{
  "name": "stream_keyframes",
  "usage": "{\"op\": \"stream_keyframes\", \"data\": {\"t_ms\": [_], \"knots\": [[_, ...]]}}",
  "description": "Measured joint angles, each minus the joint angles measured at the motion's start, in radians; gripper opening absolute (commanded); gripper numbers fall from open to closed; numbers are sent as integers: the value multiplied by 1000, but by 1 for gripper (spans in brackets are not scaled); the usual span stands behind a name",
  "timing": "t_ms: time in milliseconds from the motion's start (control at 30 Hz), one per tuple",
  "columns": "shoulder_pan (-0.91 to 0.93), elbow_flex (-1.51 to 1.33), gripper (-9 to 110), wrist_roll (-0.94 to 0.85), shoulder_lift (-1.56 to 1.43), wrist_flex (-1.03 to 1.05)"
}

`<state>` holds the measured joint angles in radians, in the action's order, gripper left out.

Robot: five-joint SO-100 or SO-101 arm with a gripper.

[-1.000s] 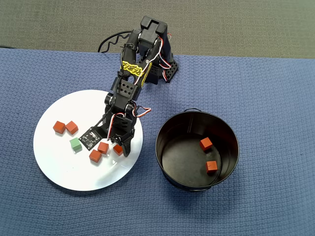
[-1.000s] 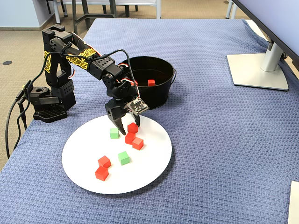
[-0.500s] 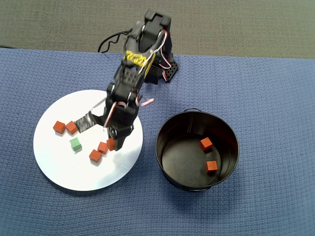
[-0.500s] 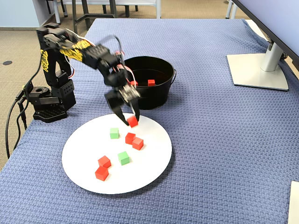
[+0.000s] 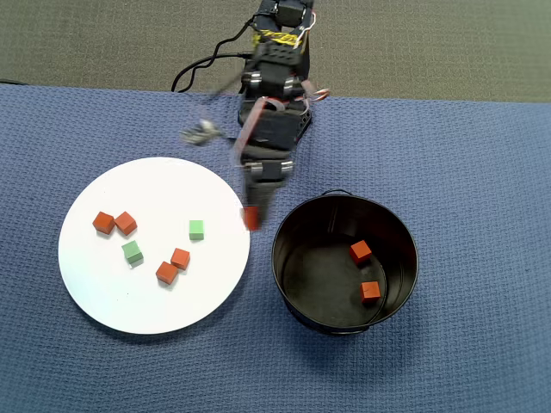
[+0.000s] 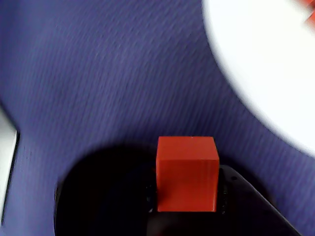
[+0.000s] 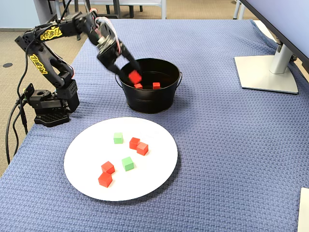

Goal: Pick up the red cubes from the white plate and place them in the black recipient

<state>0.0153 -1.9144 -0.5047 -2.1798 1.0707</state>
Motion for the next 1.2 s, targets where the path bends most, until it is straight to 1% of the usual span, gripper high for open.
{"op": "stream_keyframes", "data": {"t_ms": [33, 67, 200, 267, 367, 600, 700, 767, 933, 1200], "knots": [[-60, -8, 28, 12, -9, 11], [-118, -14, 37, 15, -15, 23], [-291, -43, 44, -18, -20, 75], [-305, -35, 43, -11, -18, 91], [-232, -12, 39, -2, 2, 87], [163, 60, 33, 23, 124, 69], [318, 67, 28, -38, 206, 46], [390, 67, 27, -72, 268, 9], [495, 118, 26, -81, 446, -43], [532, 259, 27, -92, 701, -44]]}}
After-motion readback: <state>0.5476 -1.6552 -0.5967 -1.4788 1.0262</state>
